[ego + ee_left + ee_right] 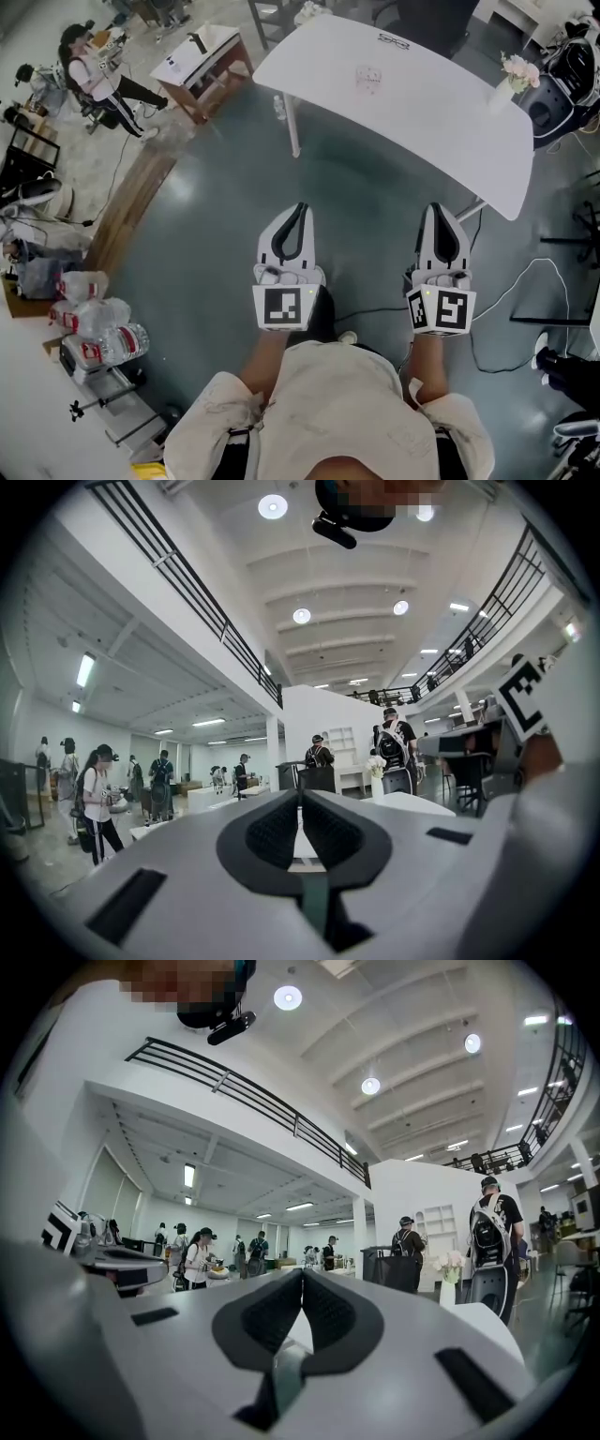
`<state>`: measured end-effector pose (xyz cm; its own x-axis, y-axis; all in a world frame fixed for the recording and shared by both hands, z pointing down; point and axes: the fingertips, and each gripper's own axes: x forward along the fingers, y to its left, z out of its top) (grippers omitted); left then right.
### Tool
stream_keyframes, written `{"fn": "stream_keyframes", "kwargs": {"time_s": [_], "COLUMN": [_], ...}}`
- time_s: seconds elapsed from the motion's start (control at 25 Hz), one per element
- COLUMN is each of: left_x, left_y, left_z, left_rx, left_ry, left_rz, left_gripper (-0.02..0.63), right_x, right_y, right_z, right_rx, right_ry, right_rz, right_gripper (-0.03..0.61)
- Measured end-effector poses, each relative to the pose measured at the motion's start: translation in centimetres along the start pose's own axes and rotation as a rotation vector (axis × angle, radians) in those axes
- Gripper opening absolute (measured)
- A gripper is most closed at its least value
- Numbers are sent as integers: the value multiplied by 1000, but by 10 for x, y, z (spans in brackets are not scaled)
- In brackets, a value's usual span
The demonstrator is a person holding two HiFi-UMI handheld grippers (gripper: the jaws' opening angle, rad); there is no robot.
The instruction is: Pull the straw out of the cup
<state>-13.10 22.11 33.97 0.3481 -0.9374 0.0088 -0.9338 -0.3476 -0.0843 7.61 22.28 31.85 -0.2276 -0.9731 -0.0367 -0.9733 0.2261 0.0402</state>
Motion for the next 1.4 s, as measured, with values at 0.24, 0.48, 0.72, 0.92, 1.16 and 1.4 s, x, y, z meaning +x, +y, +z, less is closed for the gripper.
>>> {"fn": "stream_keyframes", "kwargs": {"time_s": [0.24,0.48,0.72,0.92,1.16,1.4], "left_x": [55,106,145,166,192,229], "left_y": [53,115,148,157,155,147], "left_z": [-9,-1,13,23,27,35], "left_rx": [-24,-40,-38,-42,-40,6], "left_ry": [0,-21,-58,-87,-95,-100], "left_rz": [-13,-14,-45,-71,-89,-95], "left_gripper": [15,15,15,15,15,15], "right_x": [78,157,199,214,231,263], "right_y": [20,45,51,44,27,-1], "right_z": [-7,9,23,27,26,25], "right_rx": [-7,-30,-52,-62,-55,-48], "right_ry": [31,19,-10,-9,-30,-32], "right_rz": [3,10,-23,-61,-84,-75], "right_gripper": [3,3,3,3,3,3]}}
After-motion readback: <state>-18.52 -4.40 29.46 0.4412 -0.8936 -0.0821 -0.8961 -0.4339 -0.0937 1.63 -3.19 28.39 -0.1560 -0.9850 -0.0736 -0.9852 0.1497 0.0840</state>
